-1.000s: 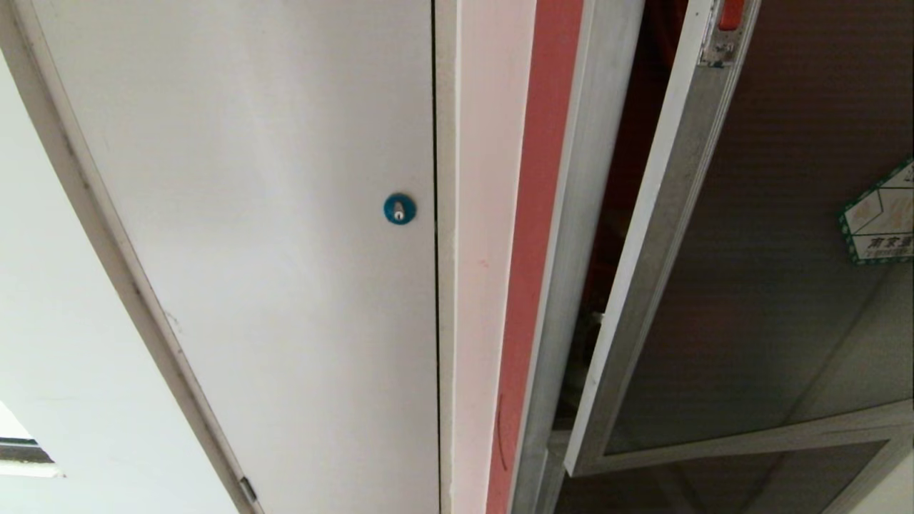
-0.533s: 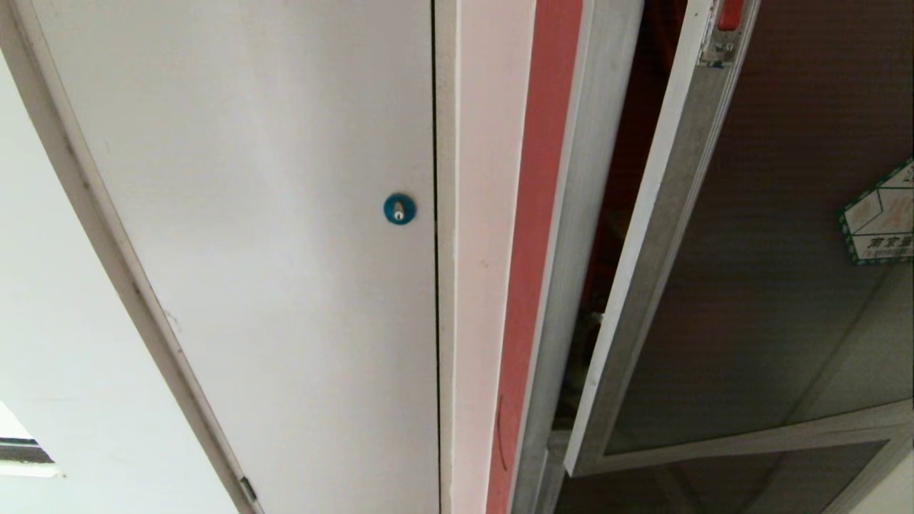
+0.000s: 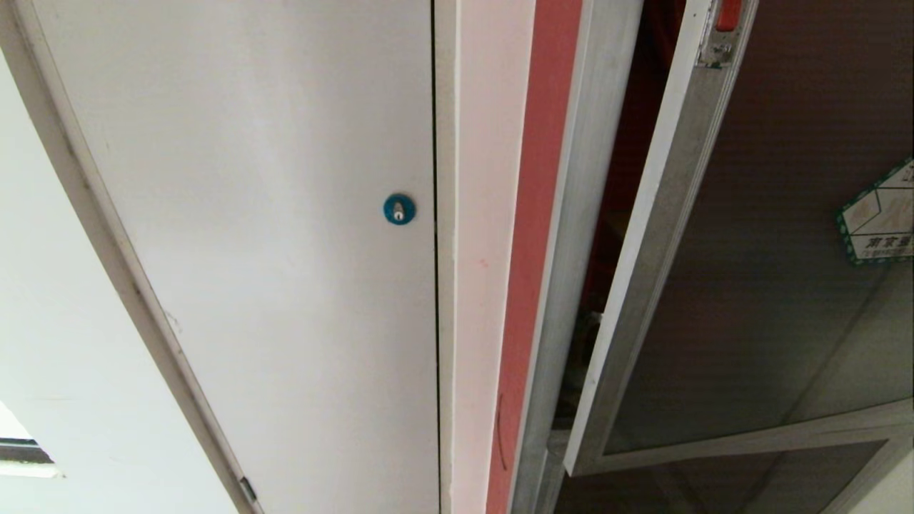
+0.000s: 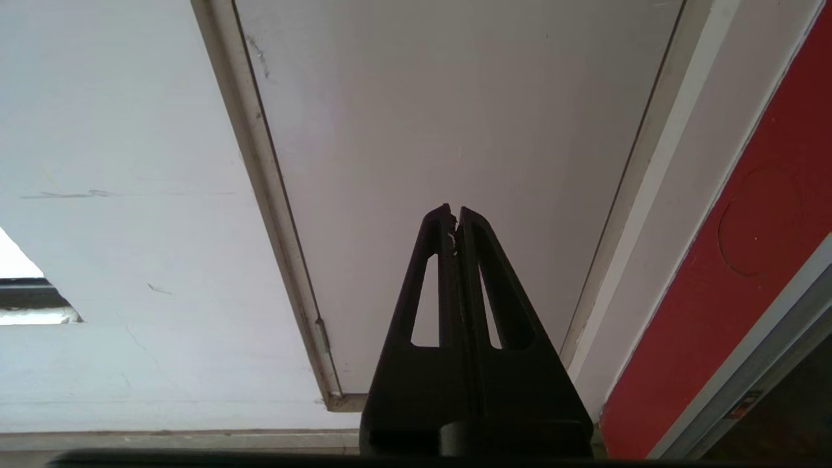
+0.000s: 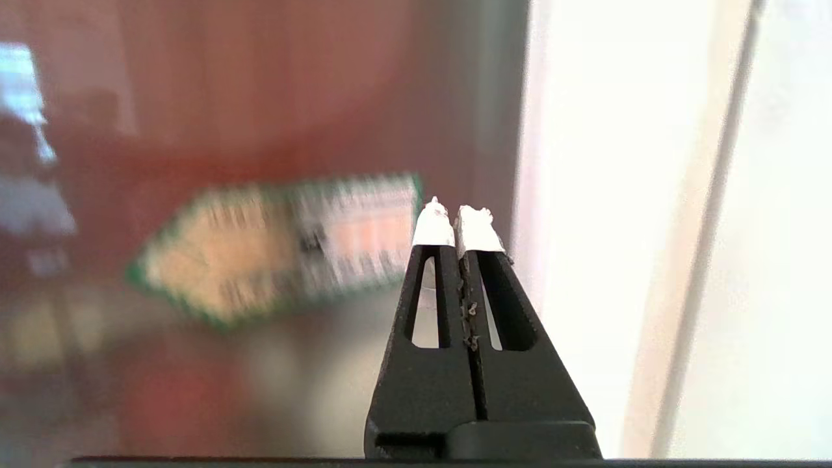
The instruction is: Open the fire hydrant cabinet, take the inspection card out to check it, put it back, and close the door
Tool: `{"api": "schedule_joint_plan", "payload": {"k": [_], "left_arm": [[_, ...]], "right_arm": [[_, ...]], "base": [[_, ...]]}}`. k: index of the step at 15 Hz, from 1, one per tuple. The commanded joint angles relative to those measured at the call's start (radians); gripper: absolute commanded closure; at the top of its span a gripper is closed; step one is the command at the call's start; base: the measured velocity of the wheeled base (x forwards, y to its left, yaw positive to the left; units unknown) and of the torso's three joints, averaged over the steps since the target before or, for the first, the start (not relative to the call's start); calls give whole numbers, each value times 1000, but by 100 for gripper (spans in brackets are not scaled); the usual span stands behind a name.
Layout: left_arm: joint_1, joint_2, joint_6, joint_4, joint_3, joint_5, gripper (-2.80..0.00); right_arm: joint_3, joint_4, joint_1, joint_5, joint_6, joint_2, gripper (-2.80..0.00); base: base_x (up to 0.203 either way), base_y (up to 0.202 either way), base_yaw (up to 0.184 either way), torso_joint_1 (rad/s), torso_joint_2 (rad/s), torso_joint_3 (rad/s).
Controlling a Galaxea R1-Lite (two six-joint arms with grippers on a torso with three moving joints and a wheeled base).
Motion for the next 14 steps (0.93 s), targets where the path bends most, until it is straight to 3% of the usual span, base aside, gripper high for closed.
{"api": "schedule_joint_plan", "payload": {"k": [1,3,7,10,14], "left_arm": [[0,0,0,1,-1,1,0],[0,0,0,1,0,1,0],[0,1,0,1,0,1,0],[0,0,0,1,0,1,0],[0,0,0,1,-1,1,0]], "right_arm": [[66,28,-20,11,10,-101,0],[212,34,-46,132,66,-170,0],[496,62,-68,368,102,-341,0],[660,6,-70,456,186,-365,0],[774,-128,-71,564,206,-368,0]], "base": [[0,0,0,0,0,0],[0,0,0,0,0,0],[0,0,0,0,0,0],[0,0,0,0,0,0],[0,0,0,0,0,0]]}}
